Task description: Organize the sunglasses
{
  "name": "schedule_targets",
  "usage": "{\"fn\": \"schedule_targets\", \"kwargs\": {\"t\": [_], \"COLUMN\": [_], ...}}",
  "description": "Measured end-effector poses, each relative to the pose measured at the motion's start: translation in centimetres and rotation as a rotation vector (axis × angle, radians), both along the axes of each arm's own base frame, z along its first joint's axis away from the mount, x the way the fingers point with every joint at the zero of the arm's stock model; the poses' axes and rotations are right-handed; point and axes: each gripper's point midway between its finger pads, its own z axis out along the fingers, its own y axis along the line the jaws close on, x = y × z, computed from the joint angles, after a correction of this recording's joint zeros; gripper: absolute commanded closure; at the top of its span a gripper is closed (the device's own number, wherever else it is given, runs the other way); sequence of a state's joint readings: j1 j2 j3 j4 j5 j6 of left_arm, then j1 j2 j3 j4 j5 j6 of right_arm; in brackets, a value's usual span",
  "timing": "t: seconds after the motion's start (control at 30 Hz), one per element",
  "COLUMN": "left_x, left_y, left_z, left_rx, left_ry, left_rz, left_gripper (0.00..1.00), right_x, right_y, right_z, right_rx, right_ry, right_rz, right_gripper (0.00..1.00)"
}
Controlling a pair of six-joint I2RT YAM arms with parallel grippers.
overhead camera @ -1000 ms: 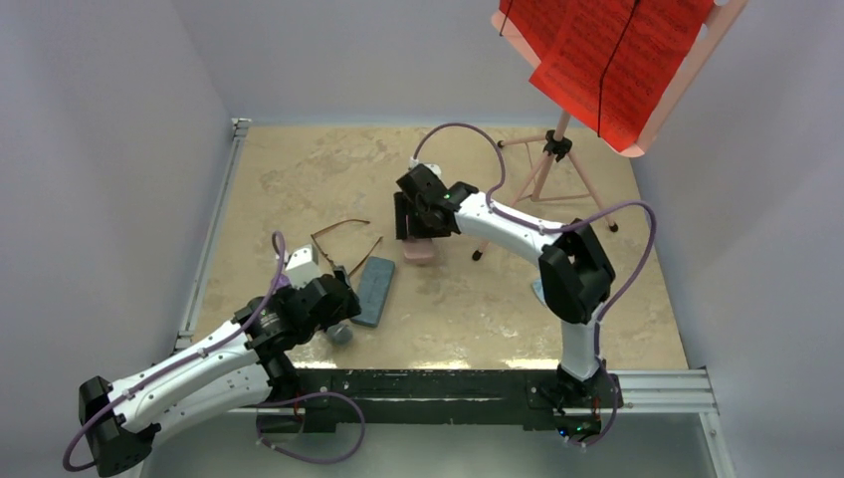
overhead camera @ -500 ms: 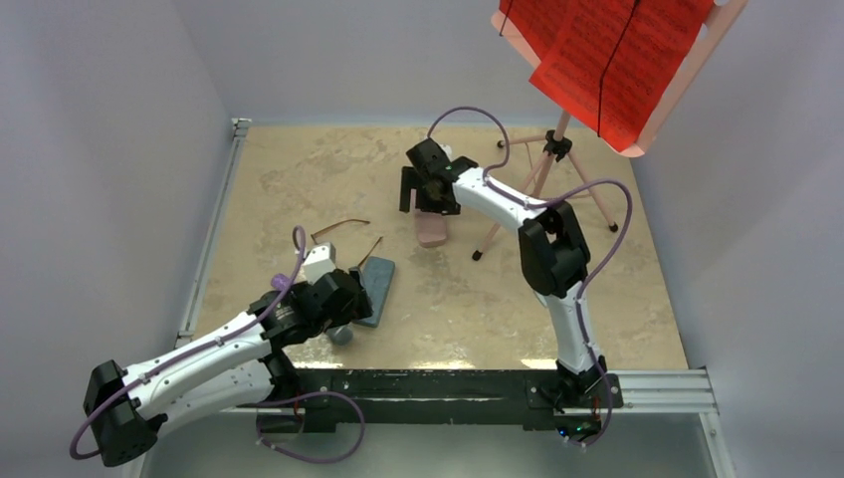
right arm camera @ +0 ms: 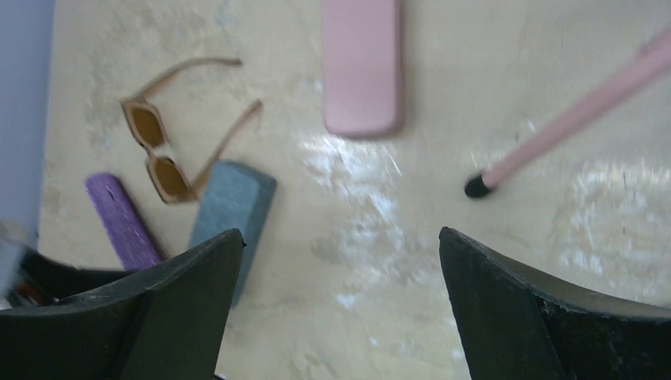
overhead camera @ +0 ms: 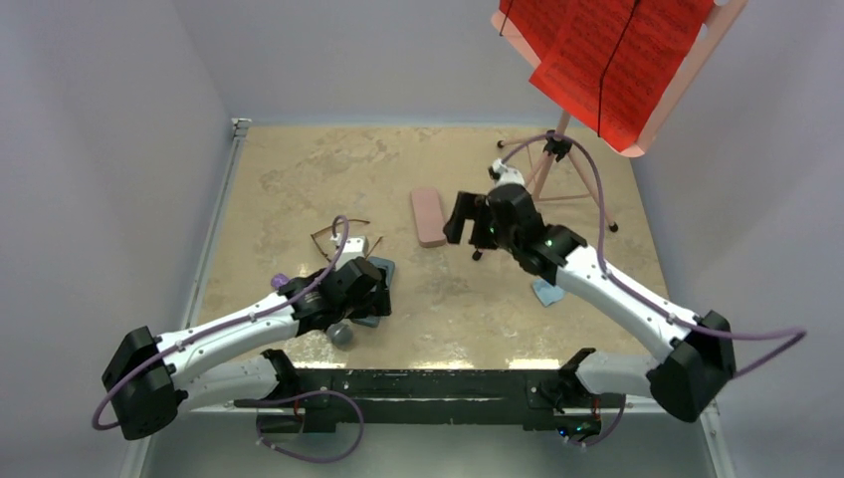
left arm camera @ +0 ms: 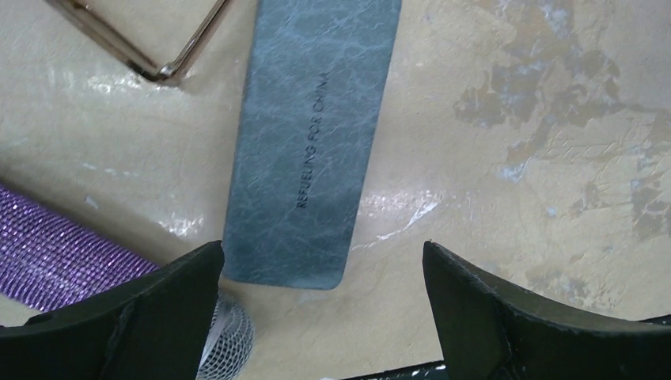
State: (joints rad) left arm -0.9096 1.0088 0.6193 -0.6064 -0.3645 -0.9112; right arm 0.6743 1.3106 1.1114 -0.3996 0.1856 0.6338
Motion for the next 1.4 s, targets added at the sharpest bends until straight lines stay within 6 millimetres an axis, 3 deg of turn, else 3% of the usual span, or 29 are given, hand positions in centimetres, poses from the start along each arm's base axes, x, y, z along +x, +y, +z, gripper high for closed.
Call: {"fn": "schedule_targets", "kwargs": {"t": [0.17, 0.23, 0.33, 0.47, 0.53, 0.67, 0.87, 1.0, 1.1, 1.3, 1.4], "left_x": [1.6, 2.1, 3.1, 4.6, 4.8, 4.7, 4.7, 5.0, 5.3, 5.3, 4.6], "left_y": [-1.4, -1.7, -1.7, -1.6, -1.6, -1.3, -1.2, -1.2, -1.3, -1.9, -3.2], "left_z": [-0.5, -1.0, -2.0, -3.0, -3.8, -5.0, -5.2, -5.2, -5.1, -4.9, -3.8], "left_rx": [0.055, 0.083, 0.133, 0.185, 0.206, 0.253, 0.269, 0.257, 0.238, 0.202, 0.107], "left_ry": [-0.005, -0.002, 0.021, 0.043, 0.06, 0.092, 0.103, 0.105, 0.105, 0.112, 0.11], "left_rz": [-0.034, -0.039, -0.023, 0.008, 0.011, 0.011, 0.012, 0.018, 0.024, 0.0, -0.045], "left_gripper": [0.0, 0.0, 0.0, 0.0, 0.02, 0.02, 0.09, 0.26, 0.45, 1.0, 1.0], "right_x": [-5.5, -7.1, -8.3, -8.3, -8.5, -9.0, -9.5, -9.5, -9.6, -10.2, -10.7], "right_y": [-2.7, -3.5, -3.7, -3.5, -3.6, -4.0, -4.4, -4.4, -4.5, -4.2, -3.7], "right_z": [-6.5, -8.0, -7.3, -4.3, -3.8, -4.5, -5.3, -5.3, -5.3, -4.5, -4.4], "right_rx": [0.024, 0.035, 0.09, 0.163, 0.179, 0.181, 0.176, 0.176, 0.176, 0.208, 0.233], "right_ry": [0.085, 0.11, 0.082, -0.006, -0.027, -0.024, -0.012, -0.012, -0.012, -0.028, -0.029], "right_rz": [0.031, 0.037, 0.059, 0.072, 0.073, 0.071, 0.068, 0.068, 0.068, 0.096, 0.136], "right_gripper": [0.02, 0.02, 0.02, 0.02, 0.02, 0.02, 0.02, 0.02, 0.02, 0.02, 0.02]}}
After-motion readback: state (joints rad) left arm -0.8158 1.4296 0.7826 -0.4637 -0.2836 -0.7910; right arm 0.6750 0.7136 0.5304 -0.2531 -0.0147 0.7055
